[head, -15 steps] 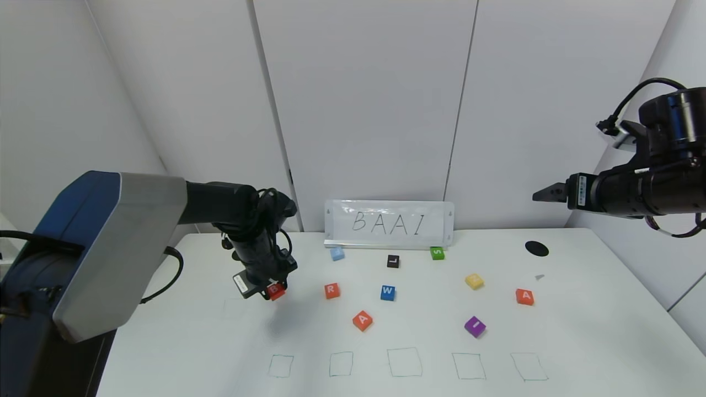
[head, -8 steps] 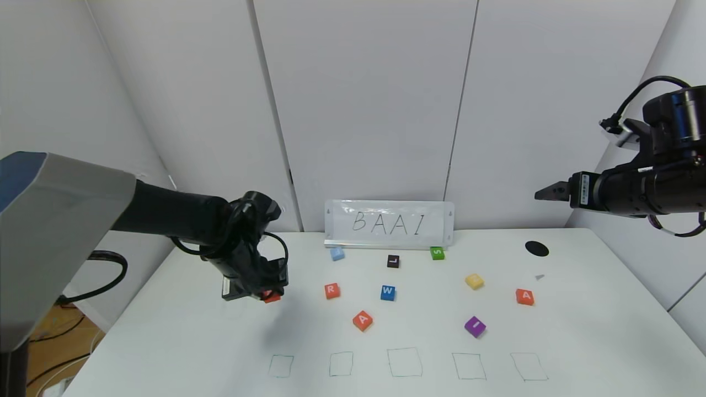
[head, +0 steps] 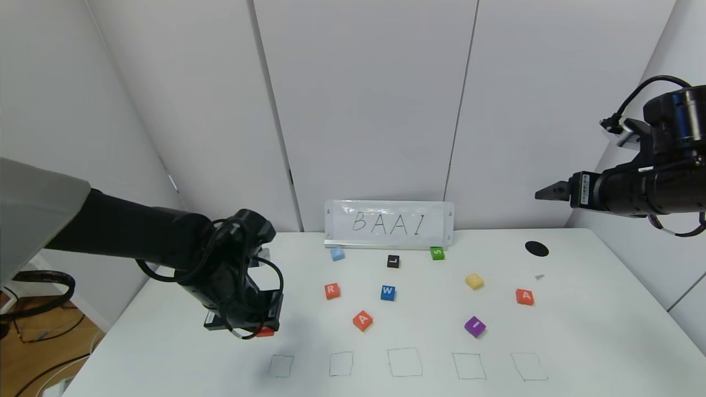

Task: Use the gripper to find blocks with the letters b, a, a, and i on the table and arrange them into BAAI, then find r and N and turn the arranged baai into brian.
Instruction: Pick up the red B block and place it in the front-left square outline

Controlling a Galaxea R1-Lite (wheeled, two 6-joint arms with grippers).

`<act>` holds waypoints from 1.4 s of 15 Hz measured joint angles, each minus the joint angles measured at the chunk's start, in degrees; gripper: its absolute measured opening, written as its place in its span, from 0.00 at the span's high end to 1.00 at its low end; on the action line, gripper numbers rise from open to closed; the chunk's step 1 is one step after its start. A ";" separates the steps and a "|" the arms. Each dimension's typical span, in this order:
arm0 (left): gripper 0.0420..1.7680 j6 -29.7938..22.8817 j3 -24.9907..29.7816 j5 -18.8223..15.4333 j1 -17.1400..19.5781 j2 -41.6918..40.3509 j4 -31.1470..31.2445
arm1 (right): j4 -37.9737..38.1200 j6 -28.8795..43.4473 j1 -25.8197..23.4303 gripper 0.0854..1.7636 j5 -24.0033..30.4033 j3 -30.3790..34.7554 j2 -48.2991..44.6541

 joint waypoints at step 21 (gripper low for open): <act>0.73 0.04 19.08 0.33 -3.56 3.43 -22.46 | 0.00 0.00 0.00 0.03 -0.01 0.05 0.05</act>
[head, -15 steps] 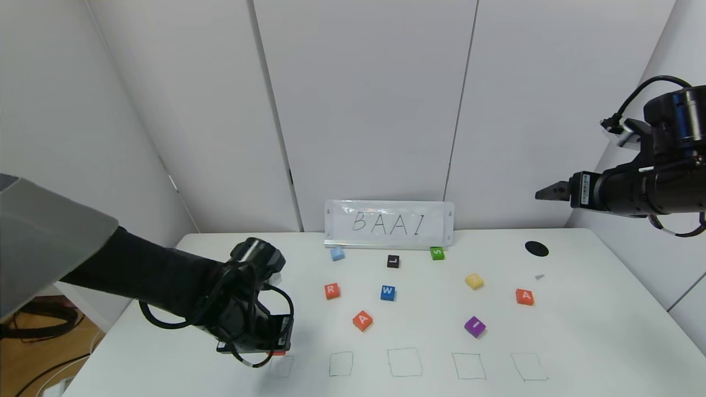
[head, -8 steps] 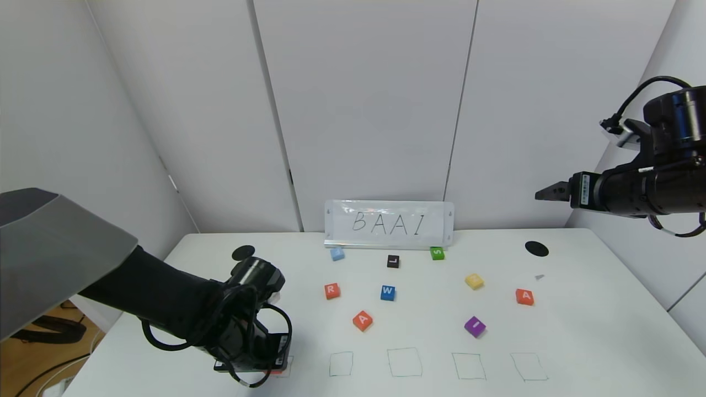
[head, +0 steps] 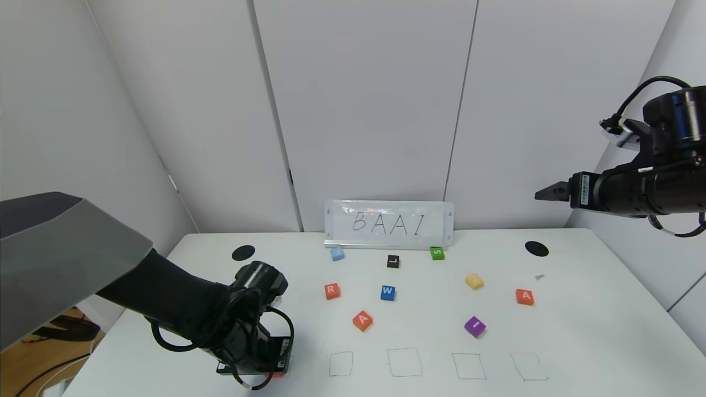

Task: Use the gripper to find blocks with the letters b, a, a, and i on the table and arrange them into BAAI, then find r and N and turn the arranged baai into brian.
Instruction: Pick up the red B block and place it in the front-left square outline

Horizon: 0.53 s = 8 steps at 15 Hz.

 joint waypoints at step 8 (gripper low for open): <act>0.73 0.11 -0.57 0.54 -1.78 1.10 -0.62 | -0.07 0.00 0.00 0.03 0.01 0.00 0.02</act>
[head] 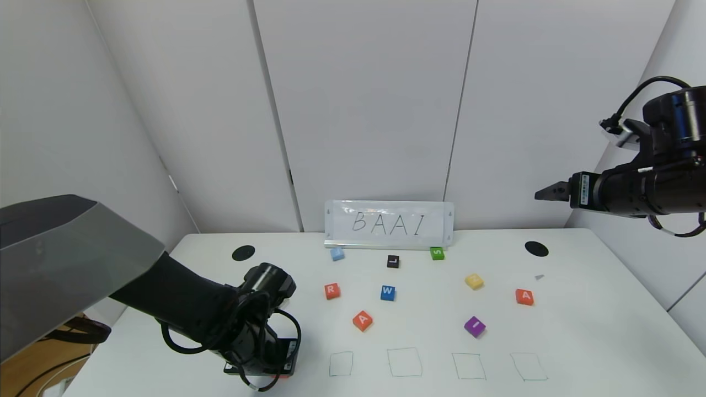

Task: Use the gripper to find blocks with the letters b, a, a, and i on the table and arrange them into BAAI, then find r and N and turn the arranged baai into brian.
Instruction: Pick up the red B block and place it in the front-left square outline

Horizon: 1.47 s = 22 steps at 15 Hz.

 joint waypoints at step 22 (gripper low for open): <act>0.73 -0.04 -0.67 3.17 0.44 0.96 -0.20 | 0.00 0.00 0.00 0.03 0.00 0.09 0.11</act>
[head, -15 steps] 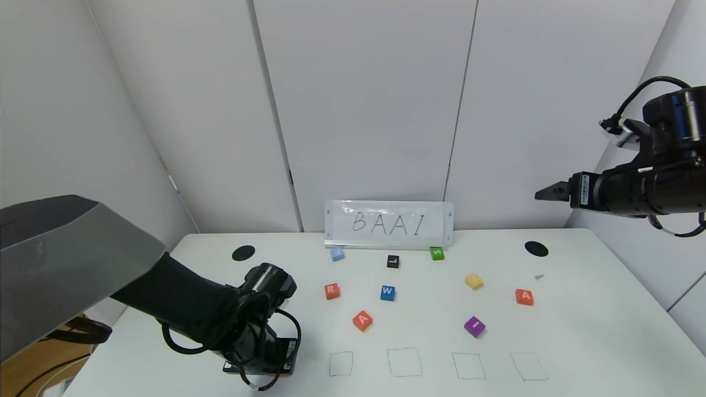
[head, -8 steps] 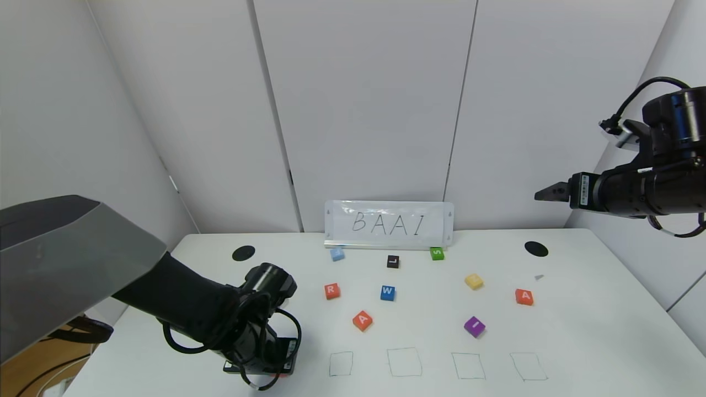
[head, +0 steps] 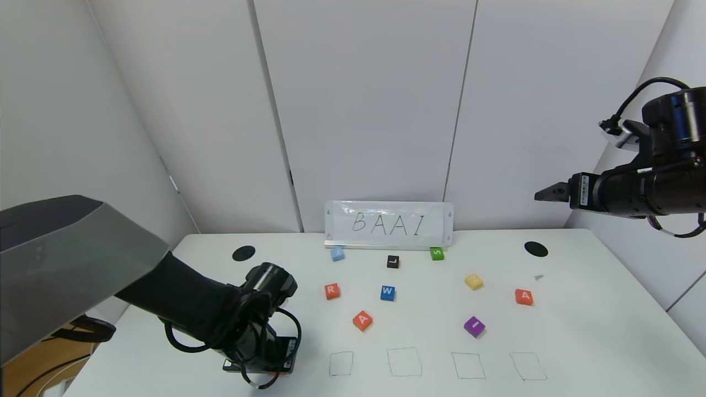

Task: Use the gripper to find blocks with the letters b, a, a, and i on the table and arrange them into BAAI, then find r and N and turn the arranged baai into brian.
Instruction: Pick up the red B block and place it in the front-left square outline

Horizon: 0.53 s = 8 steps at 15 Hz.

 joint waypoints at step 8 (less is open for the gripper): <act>0.73 -0.11 -0.77 0.24 -0.11 0.66 -0.05 | -0.09 0.00 0.00 0.03 -0.01 -0.02 -0.02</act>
